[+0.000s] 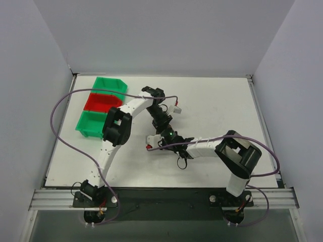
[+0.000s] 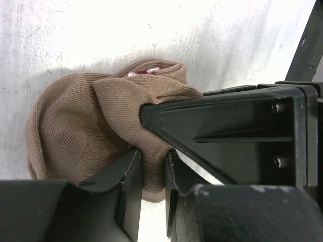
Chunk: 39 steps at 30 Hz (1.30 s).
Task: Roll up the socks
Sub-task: Roll the sock at the center of the board.
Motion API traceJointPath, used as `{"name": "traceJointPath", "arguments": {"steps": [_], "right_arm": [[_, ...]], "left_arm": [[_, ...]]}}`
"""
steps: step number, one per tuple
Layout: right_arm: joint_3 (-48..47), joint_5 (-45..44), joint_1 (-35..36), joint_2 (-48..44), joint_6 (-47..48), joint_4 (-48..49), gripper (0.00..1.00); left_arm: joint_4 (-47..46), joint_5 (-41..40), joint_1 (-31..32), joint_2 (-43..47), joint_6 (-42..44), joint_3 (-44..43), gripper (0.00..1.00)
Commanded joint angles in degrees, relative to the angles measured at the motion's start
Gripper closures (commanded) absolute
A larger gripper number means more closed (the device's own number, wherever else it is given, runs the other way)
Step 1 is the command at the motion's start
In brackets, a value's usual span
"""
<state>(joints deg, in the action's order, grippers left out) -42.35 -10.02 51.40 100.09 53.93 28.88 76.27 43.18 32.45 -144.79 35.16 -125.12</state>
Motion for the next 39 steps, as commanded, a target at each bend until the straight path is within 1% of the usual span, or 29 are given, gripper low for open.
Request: {"name": "traceJointPath", "arguments": {"steps": [1, 2, 4, 5, 8, 11, 13, 14, 15, 16, 17, 22, 26, 27, 28, 32, 35, 36, 38, 39], "right_arm": [[-2.39, 2.46, -1.39, 3.35, -1.72, -10.07, 0.92], [-3.00, 2.64, -1.30, 3.53, -1.81, -11.29, 0.93], [-3.53, 3.25, -1.21, 3.62, -1.90, -12.53, 0.96], [-3.79, 3.34, -1.21, 3.70, -1.90, -13.15, 0.96], [-4.15, 3.43, -1.04, 3.79, -2.08, -14.11, 0.98], [-5.11, 4.04, -1.03, 3.53, -2.86, -16.22, 0.98], [-6.08, 4.22, -1.03, 3.62, -3.48, -17.19, 0.99], [-6.43, 4.31, -1.04, 3.62, -3.74, -17.98, 0.99], [-6.78, 4.48, -0.95, 3.79, -4.09, -18.59, 0.99], [-7.48, 4.48, -0.95, 3.88, -4.45, -18.86, 1.00], [-7.75, 4.66, -1.03, 3.97, -4.62, -19.65, 1.00], [-8.80, 5.45, -1.12, 3.88, -5.59, -21.15, 1.00], [-9.16, 5.98, -1.30, 3.44, -6.03, -21.76, 1.00], [-9.16, 6.15, -1.39, 3.27, -6.21, -21.85, 1.00], [-9.24, 6.33, -1.39, 3.18, -6.38, -22.11, 1.00], [-9.33, 6.68, -1.30, 2.39, -6.65, -22.64, 1.00], [-9.42, 6.33, -1.30, 2.21, -6.73, -22.56, 1.00], [-9.42, 6.33, -1.30, 2.30, -6.73, -22.47, 1.00], [-9.42, 6.24, -1.47, 2.30, -6.82, -22.47, 1.00], [-9.42, 6.50, -1.47, 2.30, -7.08, -22.47, 1.00]], "left_arm": [[-4.19, -12.33, 1.48, -4.63, 2.73, 4.71, 0.84], [-4.46, -12.42, 1.57, -4.36, 2.72, 5.23, 0.78], [-5.34, -13.20, 1.74, -3.40, 2.64, 5.67, 0.73], [-5.86, -13.64, 1.83, -3.04, 2.55, 6.55, 0.71], [-7.89, -14.96, 2.09, -0.94, 2.11, 7.69, 0.56], [-9.82, -15.75, 2.18, 1.61, 1.67, 8.84, 0.47], [-11.92, -16.54, 2.36, 3.80, 1.06, 10.33, 0.37], [-12.80, -17.16, 2.36, 4.60, 0.79, 10.86, 0.34], [-13.60, -17.42, 2.45, 5.39, 0.62, 11.38, 0.33], [-15.08, -17.43, 2.45, 6.88, 0.35, 12.61, 0.20], [-15.62, -16.99, 2.53, 7.67, 0.44, 13.23, 0.17], [-23.43, -14.35, 2.53, 15.92, 0.97, 20.25, 0.13], [-28.71, -9.96, 2.10, 21.12, 0.97, 26.14, 0.10], [-28.37, -6.48, 2.01, 21.74, 2.79, 26.33, 0.10], [-26.89, -4.79, 1.92, 22.70, 3.42, 26.42, 0.09], [-26.26, 2.86, 1.39, 25.34, 5.88, 27.65, 0.06], [-23.19, 8.75, 1.30, 26.75, 10.36, 28.09, 0.05], [-21.88, 9.63, 1.39, 27.02, 12.20, 28.18, 0.05], [-21.87, 10.78, 1.39, 27.89, 12.30, 28.53, 0.05], [-22.30, 10.61, 1.39, 28.16, 11.96, 28.70, 0.03]]}}
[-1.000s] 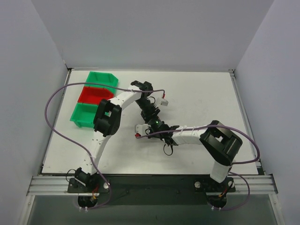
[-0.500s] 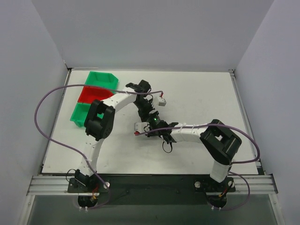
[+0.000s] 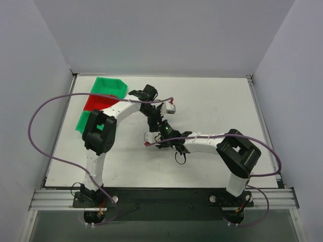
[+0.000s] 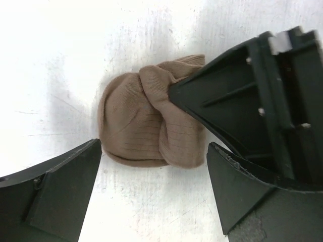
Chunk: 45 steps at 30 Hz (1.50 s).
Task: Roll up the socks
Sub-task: Roll the sock at the center of the board.
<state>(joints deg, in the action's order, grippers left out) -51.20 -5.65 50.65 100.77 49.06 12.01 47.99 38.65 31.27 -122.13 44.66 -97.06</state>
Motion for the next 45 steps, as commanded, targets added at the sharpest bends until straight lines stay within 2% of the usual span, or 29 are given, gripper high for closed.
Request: {"name": "traceJointPath", "arguments": {"steps": [1, 4, 6, 10, 15, 17, 21, 27, 33, 35, 39, 45], "right_arm": [[-0.48, 2.22, -0.73, 1.62, -2.21, -5.77, 1.00], [-0.83, 2.31, -0.82, 1.80, -2.30, -6.03, 1.00], [-1.09, 2.57, -0.82, 1.88, -2.56, -6.74, 1.00], [-3.11, 4.50, -0.91, 2.15, -3.53, -10.33, 1.00], [-8.54, 8.28, -1.17, 3.99, -6.25, -19.11, 1.00], [-10.93, 10.21, -1.43, 5.57, -7.22, -23.69, 1.00], [-16.81, 14.42, -2.40, 8.47, -9.68, -30.72, 1.00], [-26.84, 19.88, -4.07, 13.48, -13.72, -40.04, 0.98], [-32.38, 22.34, -5.56, 17.79, -15.83, -44.61, 0.96], [-35.17, 27.49, -7.23, 19.01, -16.97, -47.16, 0.96], [-40.98, 29.64, -9.43, 23.15, -17.33, -53.05, 0.96], [-43.46, 32.19, -10.93, 25.88, -17.77, -56.13, 0.95]], "left_arm": [[4.93, 14.53, 2.48, 6.19, 1.66, 1.25, 0.03], [-3.32, 9.96, 1.08, 10.22, -4.66, 5.02, 0.03], [-10.06, 4.18, 0.03, 12.43, -9.91, 7.31, 0.03], [-21.86, -2.87, -6.63, 18.66, -19.15, 15.03, 0.03], [-39.25, -0.26, -17.54, 28.51, -27.34, 32.14, 0.03], [-42.00, 1.94, -21.49, 32.55, -27.44, 36.13, 0.03], [-42.10, 5.99, -24.14, 37.74, -21.75, 41.67, 0.03], [-46.40, 10.20, -23.97, 46.96, -16.38, 51.52, 0.03], [-44.74, 12.76, -23.53, 49.18, -9.00, 55.83, 0.03], [-42.02, 11.63, -21.78, 48.83, -5.66, 55.75, 0.03], [-38.23, 8.37, -17.57, 47.77, 0.85, 56.00, 0.03], [-47.17, -5.76, -5.20, 51.37, 3.76, 62.59, 0.03]]}}
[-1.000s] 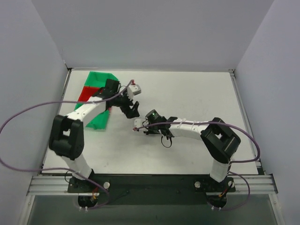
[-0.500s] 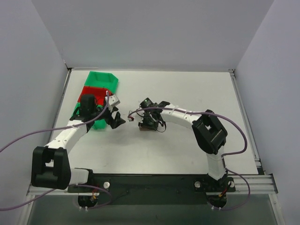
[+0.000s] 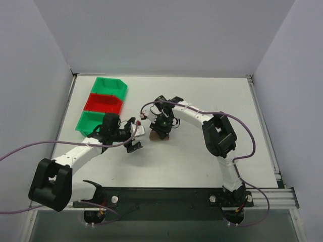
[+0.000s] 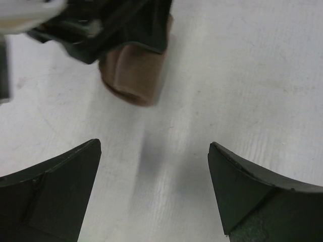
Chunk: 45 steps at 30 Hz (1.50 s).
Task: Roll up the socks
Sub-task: Roll the sock at the center of the board.
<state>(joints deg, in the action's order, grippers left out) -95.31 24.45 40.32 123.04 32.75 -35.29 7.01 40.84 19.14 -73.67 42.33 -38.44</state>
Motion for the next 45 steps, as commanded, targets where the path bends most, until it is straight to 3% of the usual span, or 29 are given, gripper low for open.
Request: {"name": "traceJointPath", "arguments": {"steps": [1, 3, 11, 23, 28, 31, 32, 33, 38, 41, 43, 45], "right_arm": [[0.91, 2.10, -0.59, 3.78, -1.38, -8.75, 0.95], [1.00, 2.18, -0.50, 3.96, -1.46, -8.74, 0.95], [0.39, 2.18, -0.41, 4.49, -2.61, -8.92, 0.95], [1.00, 1.92, 0.03, 4.48, -2.52, -9.18, 0.94], [0.91, 2.53, 0.11, 4.40, -2.26, -9.27, 0.94], [1.00, 2.71, 0.03, 4.22, -1.90, -9.36, 0.94], [1.09, 2.80, 0.03, 4.13, -1.99, -9.36, 0.94], [1.09, 2.89, 0.03, 4.13, -1.99, -9.36, 0.94], [1.26, 2.80, 0.03, 4.40, -1.82, -9.45, 0.94], [1.00, 2.89, 0.11, 4.57, -1.82, -9.62, 0.94], [0.74, 2.97, 0.03, 4.84, -1.90, -9.89, 0.94], [0.30, 3.15, 0.11, 4.93, -1.99, -10.24, 0.94]], "left_arm": [[-8.56, -9.71, 8.88, 2.92, 6.62, 5.11, 0.03], [-10.42, -15.34, 13.44, 1.96, 8.29, 5.65, 0.03], [-25.10, -27.99, 21.11, -7.00, 10.14, 7.15, 0.03], [-26.70, -30.12, 22.52, -14.57, 12.16, 2.32, 0.03], [-25.38, -31.87, 23.67, -17.03, 13.13, 0.38, 0.09], [-25.11, -33.80, 24.19, -19.23, 13.31, -0.41, 0.20], [-25.72, -34.33, 24.28, -19.67, 13.40, -0.59, 0.32], [-25.90, -35.03, 24.37, -20.28, 13.40, -0.59, 0.35], [-31.33, -37.93, 24.89, -21.51, 13.48, 0.99, 0.43], [-35.64, -41.71, 26.47, -22.57, 14.44, 2.84, 0.52], [-37.14, -43.47, 27.44, -23.88, 15.06, 3.89, 0.67], [-38.64, -45.14, 28.67, -25.11, 15.94, 4.51, 0.70]]}}
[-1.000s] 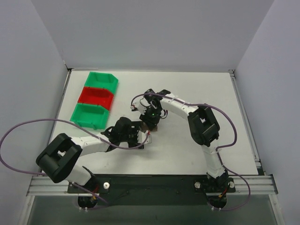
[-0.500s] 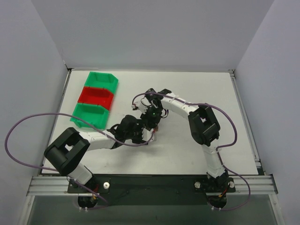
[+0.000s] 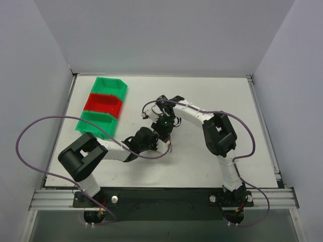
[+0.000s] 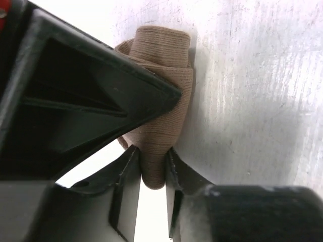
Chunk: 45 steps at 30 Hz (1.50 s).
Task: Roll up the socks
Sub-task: Roll the sock at the center of the board, then pick up the sock at the center of the board.
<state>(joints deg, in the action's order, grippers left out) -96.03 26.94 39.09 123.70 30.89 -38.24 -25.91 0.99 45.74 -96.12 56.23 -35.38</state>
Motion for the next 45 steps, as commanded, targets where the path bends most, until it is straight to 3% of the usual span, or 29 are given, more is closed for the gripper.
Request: {"name": "traceJointPath", "arguments": {"steps": [1, 3, 9, 10, 11, 16, 28, 36, 45], "right_arm": [[0.93, 0.83, 1.34, 4.27, -0.13, -7.29, 0.94], [0.67, 1.10, 1.25, 4.18, -0.31, -7.81, 0.92], [-2.75, 3.73, -0.33, 2.69, -1.10, -11.06, 0.74], [-3.46, 4.87, -0.77, 2.34, -1.27, -11.59, 0.68], [-5.12, 5.57, -1.21, 2.16, -1.88, -12.03, 0.63], [-10.84, 9.18, -4.63, 3.12, -3.12, -16.07, 0.45], [-15.50, 9.53, -7.36, 7.25, -5.83, -17.05, 0.40], [-23.15, 10.94, -10.09, 14.54, -10.94, -20.55, 0.27], [-23.51, 23.15, -10.35, 17.98, -11.12, -26.63, 0.26]], "left_arm": [[-6.25, -6.00, 2.42, -3.02, 2.22, 2.06, 0.74], [-7.31, -7.06, 3.21, -3.64, 2.83, 2.50, 0.82], [-6.44, -6.36, 3.40, -2.41, 3.01, 3.47, 0.86], [-6.35, -6.36, 3.40, -2.58, 3.10, 3.47, 0.86], [-5.91, -6.27, 3.48, -2.67, 3.10, 3.30, 0.95], [-4.42, -5.39, 3.40, -2.59, 3.71, 2.95, 0.97], [-0.28, -2.05, 2.69, -1.18, 4.42, 1.71, 1.00], [1.65, -1.52, 2.43, -0.56, 4.68, 0.31, 1.00], [2.44, -2.14, 2.43, -0.56, 4.77, -0.57, 1.00]]}}
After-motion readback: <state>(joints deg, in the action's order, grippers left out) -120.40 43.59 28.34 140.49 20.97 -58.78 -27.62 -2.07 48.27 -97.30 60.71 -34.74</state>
